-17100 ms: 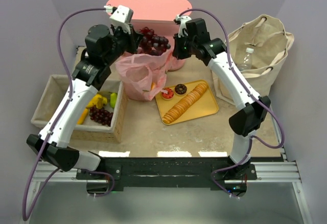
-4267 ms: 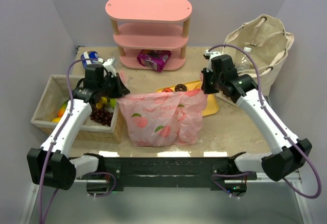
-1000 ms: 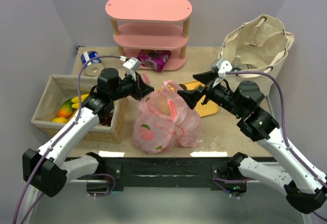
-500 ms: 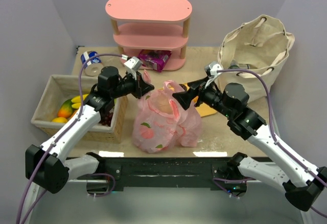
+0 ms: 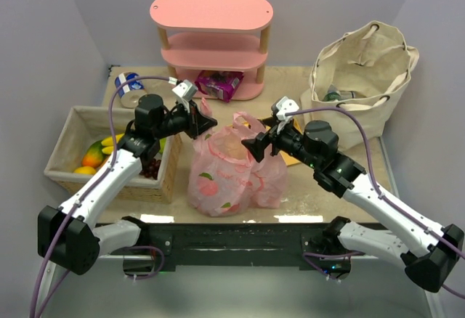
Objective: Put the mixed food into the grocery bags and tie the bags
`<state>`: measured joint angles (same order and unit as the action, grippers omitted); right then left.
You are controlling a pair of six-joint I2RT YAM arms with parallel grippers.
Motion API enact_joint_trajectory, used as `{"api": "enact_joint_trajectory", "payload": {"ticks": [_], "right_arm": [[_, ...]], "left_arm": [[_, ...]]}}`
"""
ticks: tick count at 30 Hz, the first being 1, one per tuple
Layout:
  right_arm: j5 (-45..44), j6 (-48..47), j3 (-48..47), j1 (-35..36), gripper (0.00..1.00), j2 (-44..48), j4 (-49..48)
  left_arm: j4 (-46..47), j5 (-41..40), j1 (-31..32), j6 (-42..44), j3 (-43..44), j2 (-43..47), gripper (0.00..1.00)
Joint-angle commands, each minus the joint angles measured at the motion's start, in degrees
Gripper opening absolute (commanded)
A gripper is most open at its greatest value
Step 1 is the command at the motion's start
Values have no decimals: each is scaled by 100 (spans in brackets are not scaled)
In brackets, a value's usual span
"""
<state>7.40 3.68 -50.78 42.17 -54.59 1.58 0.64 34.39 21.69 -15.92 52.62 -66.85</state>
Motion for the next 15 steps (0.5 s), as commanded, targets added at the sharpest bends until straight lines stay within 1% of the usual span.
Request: {"api": "enact_joint_trajectory", "payload": {"ticks": [1,4,8,11,14,15], "right_arm": [[-731,-719,77,19,99,36,-299],[-722,-851,86,28,99,-139,-299],[-398,-957,51,19,99,-429,-360],[-397,-1089,121,19,99,-518,-580],[-275,-1247,104,28,96,-605,-729],[-161,-1273,95,28,91,-623,-756]], "left_arm": [[322,129,-42,-25,-59,84,0],[305,147,-42,-16,-59,49,0],[243,103,-42,54,-59,49,0],[269,173,-42,63,-68,58,0],[375,401,-42,124,-94,67,0],[384,471,-42,194,-94,67,0]]}}
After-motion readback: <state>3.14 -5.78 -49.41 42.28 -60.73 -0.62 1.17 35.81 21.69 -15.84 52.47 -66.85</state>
